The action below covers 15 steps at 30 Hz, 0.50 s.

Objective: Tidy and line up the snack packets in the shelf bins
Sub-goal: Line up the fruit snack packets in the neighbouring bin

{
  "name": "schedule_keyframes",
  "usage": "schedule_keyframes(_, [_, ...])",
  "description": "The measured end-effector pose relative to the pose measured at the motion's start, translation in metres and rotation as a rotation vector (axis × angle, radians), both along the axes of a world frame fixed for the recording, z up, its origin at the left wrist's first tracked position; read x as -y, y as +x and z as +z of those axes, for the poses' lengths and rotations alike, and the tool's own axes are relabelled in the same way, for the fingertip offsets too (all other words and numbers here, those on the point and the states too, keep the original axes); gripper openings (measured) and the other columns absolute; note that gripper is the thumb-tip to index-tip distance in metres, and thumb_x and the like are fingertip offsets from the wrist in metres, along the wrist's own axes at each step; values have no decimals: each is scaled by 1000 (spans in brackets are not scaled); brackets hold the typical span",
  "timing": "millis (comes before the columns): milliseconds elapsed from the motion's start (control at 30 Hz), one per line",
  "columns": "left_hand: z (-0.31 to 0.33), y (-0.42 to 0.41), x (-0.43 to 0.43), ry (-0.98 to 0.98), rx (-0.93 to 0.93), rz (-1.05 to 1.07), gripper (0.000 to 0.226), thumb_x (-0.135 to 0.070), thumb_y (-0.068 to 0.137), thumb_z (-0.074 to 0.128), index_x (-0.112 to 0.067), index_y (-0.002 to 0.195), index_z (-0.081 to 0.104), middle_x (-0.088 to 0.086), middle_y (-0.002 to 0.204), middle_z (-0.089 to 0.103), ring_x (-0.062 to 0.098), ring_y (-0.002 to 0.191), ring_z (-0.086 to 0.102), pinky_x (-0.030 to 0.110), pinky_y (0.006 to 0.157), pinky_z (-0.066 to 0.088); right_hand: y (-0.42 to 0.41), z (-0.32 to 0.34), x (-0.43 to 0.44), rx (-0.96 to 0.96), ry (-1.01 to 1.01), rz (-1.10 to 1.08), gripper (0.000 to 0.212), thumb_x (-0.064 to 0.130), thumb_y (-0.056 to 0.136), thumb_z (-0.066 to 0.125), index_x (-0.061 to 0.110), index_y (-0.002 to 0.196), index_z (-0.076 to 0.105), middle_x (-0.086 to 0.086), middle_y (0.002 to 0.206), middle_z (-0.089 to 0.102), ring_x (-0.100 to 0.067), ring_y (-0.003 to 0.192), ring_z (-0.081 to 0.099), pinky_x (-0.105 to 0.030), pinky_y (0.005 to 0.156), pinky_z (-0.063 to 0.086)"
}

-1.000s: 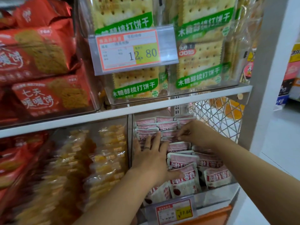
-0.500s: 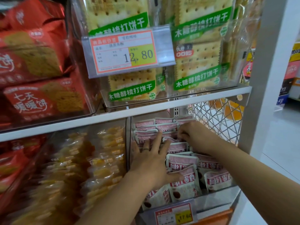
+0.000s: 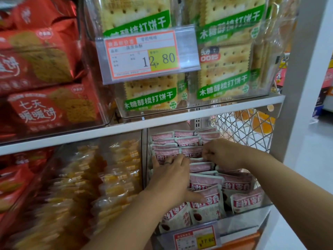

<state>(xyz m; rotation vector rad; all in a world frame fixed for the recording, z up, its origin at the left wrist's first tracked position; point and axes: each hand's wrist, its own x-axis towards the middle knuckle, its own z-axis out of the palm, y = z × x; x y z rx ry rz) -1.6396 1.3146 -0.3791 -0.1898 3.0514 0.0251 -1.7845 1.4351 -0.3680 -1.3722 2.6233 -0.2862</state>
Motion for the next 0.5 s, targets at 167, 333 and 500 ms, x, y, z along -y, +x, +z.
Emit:
schedule_keyframes(167, [-4,1,2,25,33,44,109,-79,71,50,-23,151,0,-6,156,1,19,145,-2,65,109,-7,1,-2,-1,-1,-57,-27,22,19,95,46,13,78,57,2,76,54,-22,78,53,-33,72,42])
schedule_keyframes(333, [-5,-8,5,18,124,124,118,-81,70,50,-23,150,-15,-6,156,-23,24,143,-23,59,107,-18,8,-9,2,32,-142,-27,34,26,100,36,10,114,64,-6,102,63,-19,90,55,-31,78,41])
schedule_keyframes(500, [0,-16,8,-11,206,169,123,-84,66,50,-28,145,-26,-1,140,-51,28,136,-36,56,106,-21,-2,-18,5,-105,-355,-80,26,17,96,44,12,107,68,-8,108,65,-26,100,58,-37,85,47])
